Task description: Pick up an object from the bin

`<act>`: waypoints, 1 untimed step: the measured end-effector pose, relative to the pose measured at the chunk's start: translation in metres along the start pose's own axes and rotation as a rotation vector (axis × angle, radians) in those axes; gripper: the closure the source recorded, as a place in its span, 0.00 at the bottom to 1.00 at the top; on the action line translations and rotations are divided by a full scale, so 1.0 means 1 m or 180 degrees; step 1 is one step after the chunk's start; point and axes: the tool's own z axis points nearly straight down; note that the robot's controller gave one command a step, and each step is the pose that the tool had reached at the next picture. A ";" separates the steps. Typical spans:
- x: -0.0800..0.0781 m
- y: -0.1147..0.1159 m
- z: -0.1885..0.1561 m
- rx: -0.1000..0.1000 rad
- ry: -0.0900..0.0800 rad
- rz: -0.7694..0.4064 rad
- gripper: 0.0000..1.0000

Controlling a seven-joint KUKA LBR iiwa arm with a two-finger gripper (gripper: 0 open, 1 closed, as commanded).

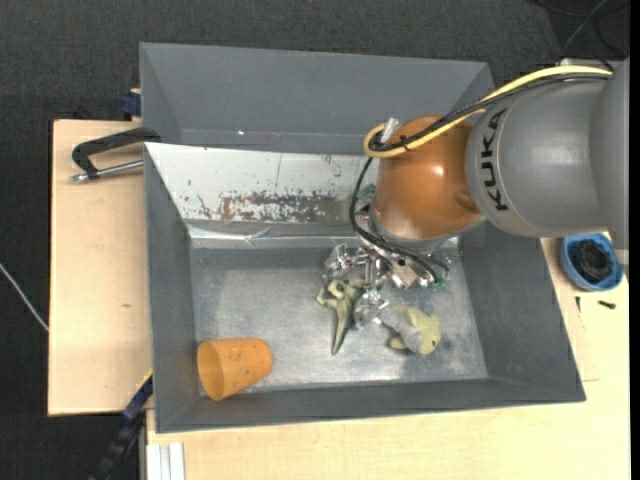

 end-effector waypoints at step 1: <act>0.034 -0.097 -0.157 0.0034 -0.0022 -0.0630 1.00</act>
Offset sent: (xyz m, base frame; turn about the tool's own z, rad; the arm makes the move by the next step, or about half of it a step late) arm 0.0169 -0.0986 0.1516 -0.2040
